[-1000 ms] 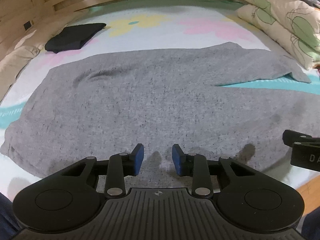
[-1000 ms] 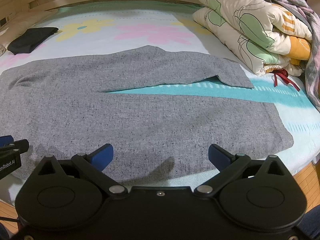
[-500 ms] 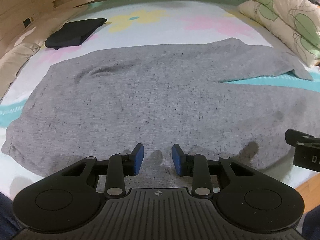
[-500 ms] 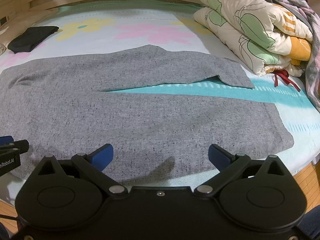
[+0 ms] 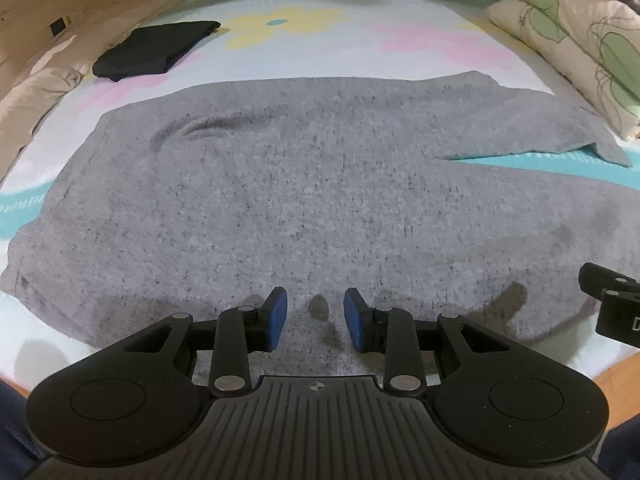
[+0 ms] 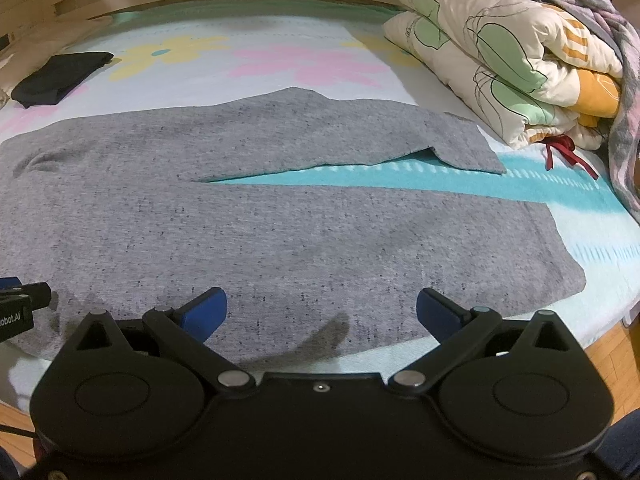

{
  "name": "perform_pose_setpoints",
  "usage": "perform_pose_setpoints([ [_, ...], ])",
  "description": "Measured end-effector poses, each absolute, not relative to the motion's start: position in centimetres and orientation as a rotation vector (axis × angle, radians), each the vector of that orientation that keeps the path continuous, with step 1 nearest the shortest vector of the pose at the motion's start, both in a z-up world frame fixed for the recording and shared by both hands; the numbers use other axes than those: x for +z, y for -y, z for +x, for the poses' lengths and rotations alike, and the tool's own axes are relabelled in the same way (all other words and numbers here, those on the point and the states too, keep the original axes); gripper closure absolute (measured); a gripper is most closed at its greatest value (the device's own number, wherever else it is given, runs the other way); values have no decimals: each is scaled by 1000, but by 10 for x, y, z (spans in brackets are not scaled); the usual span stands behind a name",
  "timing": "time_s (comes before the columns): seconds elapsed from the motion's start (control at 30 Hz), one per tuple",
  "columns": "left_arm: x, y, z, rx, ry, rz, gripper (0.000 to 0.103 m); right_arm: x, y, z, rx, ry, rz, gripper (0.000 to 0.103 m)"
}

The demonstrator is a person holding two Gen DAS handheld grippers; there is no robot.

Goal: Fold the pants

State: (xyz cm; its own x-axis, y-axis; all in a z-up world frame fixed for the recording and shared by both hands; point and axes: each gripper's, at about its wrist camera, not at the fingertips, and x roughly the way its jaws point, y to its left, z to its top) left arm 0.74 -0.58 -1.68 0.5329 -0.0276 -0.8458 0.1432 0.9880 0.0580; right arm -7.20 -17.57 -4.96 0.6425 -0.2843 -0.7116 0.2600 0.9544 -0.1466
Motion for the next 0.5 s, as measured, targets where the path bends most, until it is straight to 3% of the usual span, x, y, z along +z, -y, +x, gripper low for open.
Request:
perform_pose_setpoints([
  [0.3, -19, 13, 11, -133, -1055, 90, 72, -47, 195, -71, -345, -856, 30, 2],
  [0.5, -10, 49, 6, -228, -976, 215, 72, -38, 250, -73, -448, -907, 194, 5],
])
